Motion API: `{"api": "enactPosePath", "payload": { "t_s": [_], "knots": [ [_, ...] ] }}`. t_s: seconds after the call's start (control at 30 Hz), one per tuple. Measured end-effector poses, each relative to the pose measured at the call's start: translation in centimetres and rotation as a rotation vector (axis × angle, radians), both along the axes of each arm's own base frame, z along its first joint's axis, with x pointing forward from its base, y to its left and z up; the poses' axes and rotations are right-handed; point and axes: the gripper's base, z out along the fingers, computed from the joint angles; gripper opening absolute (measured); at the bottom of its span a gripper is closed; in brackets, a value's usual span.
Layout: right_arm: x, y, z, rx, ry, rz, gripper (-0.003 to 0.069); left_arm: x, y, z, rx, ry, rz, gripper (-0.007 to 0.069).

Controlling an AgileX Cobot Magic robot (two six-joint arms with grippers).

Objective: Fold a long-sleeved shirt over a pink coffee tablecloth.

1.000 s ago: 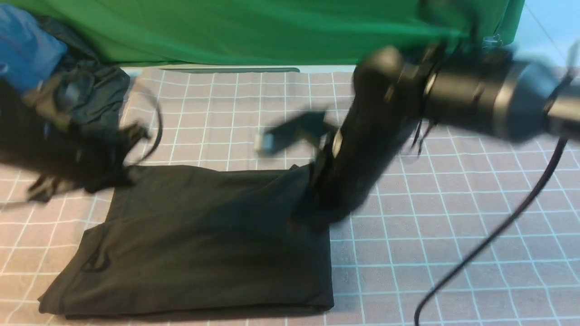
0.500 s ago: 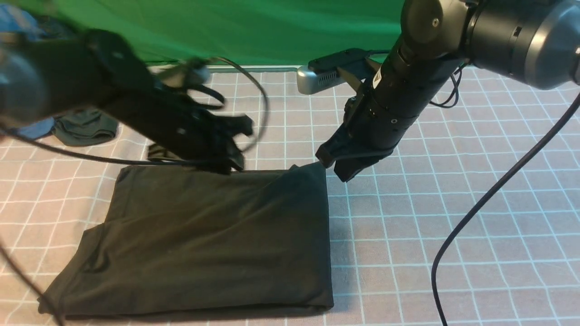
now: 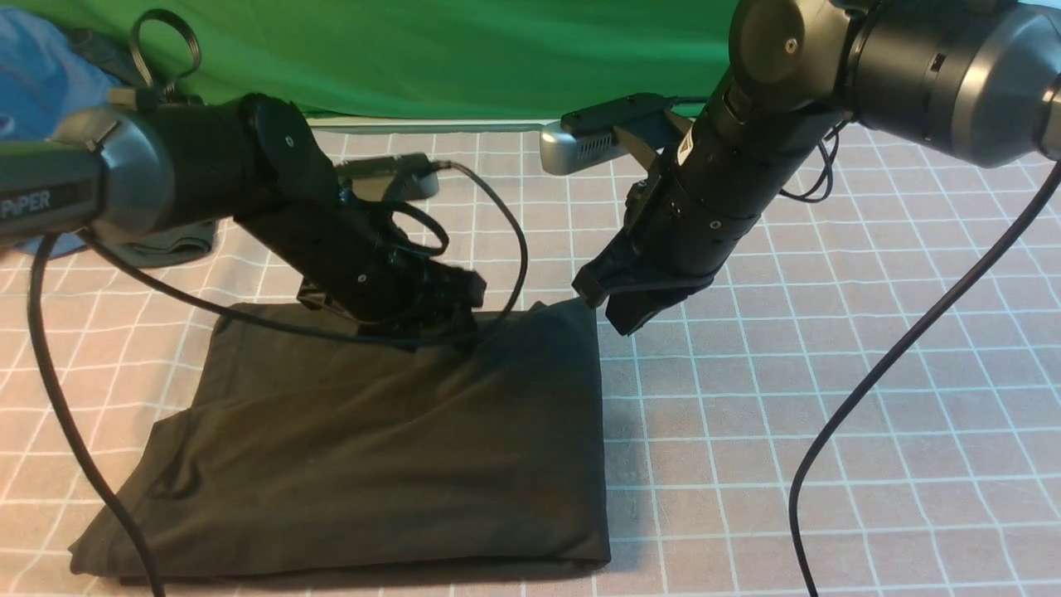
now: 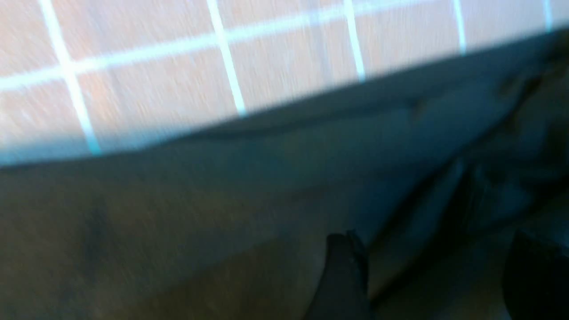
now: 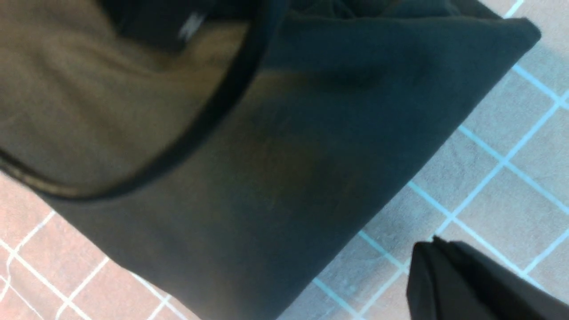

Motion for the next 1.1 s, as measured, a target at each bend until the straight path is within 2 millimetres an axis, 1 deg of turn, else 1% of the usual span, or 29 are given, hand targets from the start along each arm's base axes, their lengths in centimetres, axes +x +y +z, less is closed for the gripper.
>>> {"api": "enactPosePath", "payload": {
  "t_s": [0.1, 0.23, 0.47, 0.53, 0.63, 0.67, 0.7, 0.73, 0.8, 0.83, 0.87, 1.0, 1.1],
  "knots": [
    [0.0, 0.0, 0.0, 0.003, -0.004, -0.001, 0.0036, -0.3, 0.0, -0.1, 0.011, 0.020, -0.038, 0.0406],
    [0.1, 0.1, 0.0, 0.009, -0.014, -0.005, 0.0036, -0.1, 0.0, -0.5, 0.019, 0.010, -0.054, 0.0370],
    [0.2, 0.1, 0.1, 0.014, -0.019, -0.007, 0.0036, 0.3, -0.1, -2.1, 0.028, 0.034, -0.048, 0.0368],
    [0.2, 0.1, 0.1, 0.017, -0.022, -0.008, 0.0036, 0.3, 0.0, -2.1, 0.033, 0.036, -0.055, 0.0343],
    [0.2, 0.1, 0.1, 0.017, -0.023, -0.008, 0.0036, 0.3, 0.0, -2.1, 0.036, 0.035, -0.061, 0.0265],
    [0.2, 0.1, 0.1, 0.018, -0.024, -0.009, 0.0036, 0.2, 0.0, -2.1, 0.035, 0.037, -0.062, 0.0203],
    [0.2, 0.1, 0.1, 0.018, -0.024, -0.009, 0.0036, 0.2, 0.0, -2.1, 0.034, 0.038, -0.064, 0.0183],
    [0.2, 0.1, 0.1, 0.018, -0.025, -0.009, 0.0036, 0.2, -0.1, -2.1, 0.033, 0.039, -0.064, 0.0120],
    [0.2, 0.1, 0.1, 0.019, -0.025, -0.009, 0.0036, 0.2, -0.1, -2.1, 0.030, 0.041, -0.064, 0.0043],
    [0.2, 0.1, 0.1, 0.019, -0.025, -0.009, 0.0036, 0.2, -0.1, -2.1, 0.030, 0.041, -0.064, 0.0043],
    [0.2, 0.1, 0.1, 0.019, -0.025, -0.009, 0.0036, 0.2, -0.1, -2.0, 0.029, 0.040, -0.064, 0.0027],
    [0.3, 0.2, 0.1, 0.020, -0.027, -0.010, 0.0036, 0.1, 0.0, -1.0, 0.038, 0.001, -0.070, 0.0024],
    [0.3, 0.2, 0.1, 0.022, -0.029, -0.011, 0.0036, 0.1, 0.3, 0.6, 0.050, -0.068, -0.076, 0.0024]
  ]
}}
